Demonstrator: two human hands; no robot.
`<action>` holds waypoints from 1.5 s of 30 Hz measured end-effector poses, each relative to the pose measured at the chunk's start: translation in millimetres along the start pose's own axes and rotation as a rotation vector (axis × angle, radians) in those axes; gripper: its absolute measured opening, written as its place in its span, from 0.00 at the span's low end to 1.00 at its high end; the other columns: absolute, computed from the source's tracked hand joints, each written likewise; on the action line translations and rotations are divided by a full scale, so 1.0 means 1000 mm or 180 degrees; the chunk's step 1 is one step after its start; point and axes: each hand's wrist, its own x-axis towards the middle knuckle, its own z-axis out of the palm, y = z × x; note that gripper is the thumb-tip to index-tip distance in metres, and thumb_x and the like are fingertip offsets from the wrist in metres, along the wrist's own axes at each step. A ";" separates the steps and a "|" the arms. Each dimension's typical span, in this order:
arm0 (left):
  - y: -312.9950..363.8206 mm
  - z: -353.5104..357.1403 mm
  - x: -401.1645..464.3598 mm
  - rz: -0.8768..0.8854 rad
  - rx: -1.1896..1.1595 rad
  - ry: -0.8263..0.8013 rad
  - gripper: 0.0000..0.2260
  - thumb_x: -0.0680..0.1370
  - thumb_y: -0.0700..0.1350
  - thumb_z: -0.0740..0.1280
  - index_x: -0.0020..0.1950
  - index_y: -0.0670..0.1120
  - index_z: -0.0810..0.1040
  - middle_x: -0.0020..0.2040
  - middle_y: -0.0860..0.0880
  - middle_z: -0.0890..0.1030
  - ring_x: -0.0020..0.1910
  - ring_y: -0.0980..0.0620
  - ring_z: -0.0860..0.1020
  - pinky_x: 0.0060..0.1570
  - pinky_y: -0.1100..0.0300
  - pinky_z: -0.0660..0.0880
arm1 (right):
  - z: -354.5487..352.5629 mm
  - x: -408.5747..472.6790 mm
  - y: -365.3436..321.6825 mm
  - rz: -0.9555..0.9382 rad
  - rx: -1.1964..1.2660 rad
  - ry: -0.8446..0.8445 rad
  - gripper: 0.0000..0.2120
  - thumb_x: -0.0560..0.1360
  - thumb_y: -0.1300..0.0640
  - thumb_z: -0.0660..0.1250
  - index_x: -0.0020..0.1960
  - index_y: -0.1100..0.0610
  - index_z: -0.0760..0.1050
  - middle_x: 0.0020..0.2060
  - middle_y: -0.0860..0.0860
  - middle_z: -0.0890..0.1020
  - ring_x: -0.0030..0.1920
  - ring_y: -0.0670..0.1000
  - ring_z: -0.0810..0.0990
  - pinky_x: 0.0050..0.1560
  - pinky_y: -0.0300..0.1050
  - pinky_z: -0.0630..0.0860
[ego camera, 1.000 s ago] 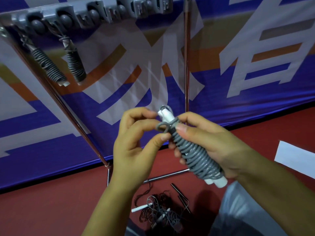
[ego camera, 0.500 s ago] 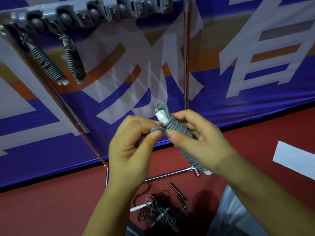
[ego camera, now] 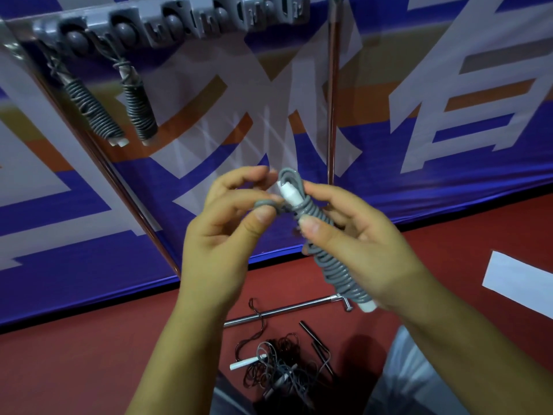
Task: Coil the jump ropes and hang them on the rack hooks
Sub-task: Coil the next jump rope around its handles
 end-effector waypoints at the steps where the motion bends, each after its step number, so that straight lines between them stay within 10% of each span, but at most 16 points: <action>1: 0.000 0.003 -0.001 -0.0250 -0.0506 0.0095 0.05 0.72 0.51 0.71 0.45 0.53 0.84 0.60 0.50 0.78 0.62 0.46 0.77 0.56 0.53 0.75 | 0.000 -0.001 0.000 0.0158 0.0383 0.0056 0.16 0.69 0.54 0.67 0.55 0.41 0.77 0.43 0.51 0.84 0.39 0.50 0.82 0.43 0.40 0.79; 5: 0.002 0.015 -0.001 -0.0803 -0.1439 0.0358 0.05 0.70 0.47 0.68 0.41 0.49 0.83 0.51 0.45 0.84 0.52 0.47 0.82 0.48 0.57 0.79 | -0.008 0.000 0.004 0.0588 0.1892 -0.0292 0.17 0.69 0.55 0.71 0.58 0.55 0.79 0.39 0.60 0.81 0.35 0.54 0.80 0.35 0.45 0.78; 11: 0.000 0.016 0.008 -0.0373 -0.0982 -0.0185 0.19 0.69 0.52 0.75 0.58 0.51 0.80 0.60 0.47 0.80 0.57 0.48 0.79 0.52 0.58 0.76 | -0.009 0.011 0.007 0.1129 0.3469 -0.1404 0.18 0.79 0.52 0.62 0.60 0.66 0.74 0.49 0.61 0.80 0.45 0.55 0.80 0.48 0.48 0.76; 15: -0.005 0.015 0.015 -0.0769 -0.0953 -0.0570 0.31 0.70 0.53 0.74 0.71 0.50 0.70 0.49 0.37 0.75 0.33 0.50 0.76 0.34 0.62 0.77 | -0.006 0.014 0.014 0.1211 0.3458 -0.1689 0.19 0.80 0.52 0.61 0.61 0.66 0.74 0.51 0.61 0.81 0.47 0.54 0.81 0.50 0.48 0.76; 23: -0.010 0.020 0.005 -0.0826 0.0206 -0.0469 0.21 0.80 0.49 0.58 0.74 0.50 0.65 0.64 0.58 0.78 0.57 0.57 0.79 0.56 0.58 0.76 | -0.019 0.019 0.017 0.0549 0.1768 -0.0687 0.30 0.62 0.49 0.79 0.59 0.57 0.72 0.42 0.57 0.83 0.39 0.54 0.83 0.39 0.46 0.81; 33: -0.005 0.016 0.007 -0.0566 0.0434 -0.0276 0.08 0.79 0.48 0.64 0.53 0.57 0.80 0.47 0.54 0.84 0.47 0.57 0.81 0.47 0.65 0.75 | -0.024 0.020 0.012 0.0379 0.1034 -0.0608 0.17 0.67 0.55 0.77 0.47 0.56 0.71 0.38 0.52 0.82 0.41 0.49 0.82 0.42 0.43 0.78; 37: -0.007 0.029 0.005 -0.0469 0.1078 0.0263 0.07 0.78 0.50 0.63 0.52 0.57 0.79 0.47 0.54 0.83 0.49 0.53 0.81 0.50 0.52 0.78 | -0.015 0.019 0.014 -0.0237 0.0079 0.0035 0.09 0.71 0.54 0.68 0.49 0.42 0.74 0.48 0.47 0.82 0.52 0.46 0.81 0.54 0.43 0.75; 40: -0.007 0.043 0.009 -0.0059 0.1950 0.0384 0.07 0.80 0.47 0.61 0.52 0.52 0.79 0.43 0.55 0.80 0.46 0.57 0.77 0.48 0.60 0.73 | 0.010 0.013 0.021 -0.0763 -0.0329 0.0713 0.16 0.77 0.57 0.60 0.56 0.36 0.72 0.55 0.45 0.81 0.58 0.44 0.79 0.57 0.40 0.75; 45: -0.002 0.055 0.015 0.0225 0.2386 0.0522 0.11 0.79 0.49 0.59 0.46 0.46 0.78 0.35 0.54 0.76 0.37 0.55 0.73 0.39 0.62 0.70 | 0.025 0.015 0.034 -0.1627 -0.1257 0.1587 0.17 0.80 0.60 0.55 0.69 0.54 0.66 0.65 0.53 0.71 0.67 0.47 0.72 0.65 0.44 0.72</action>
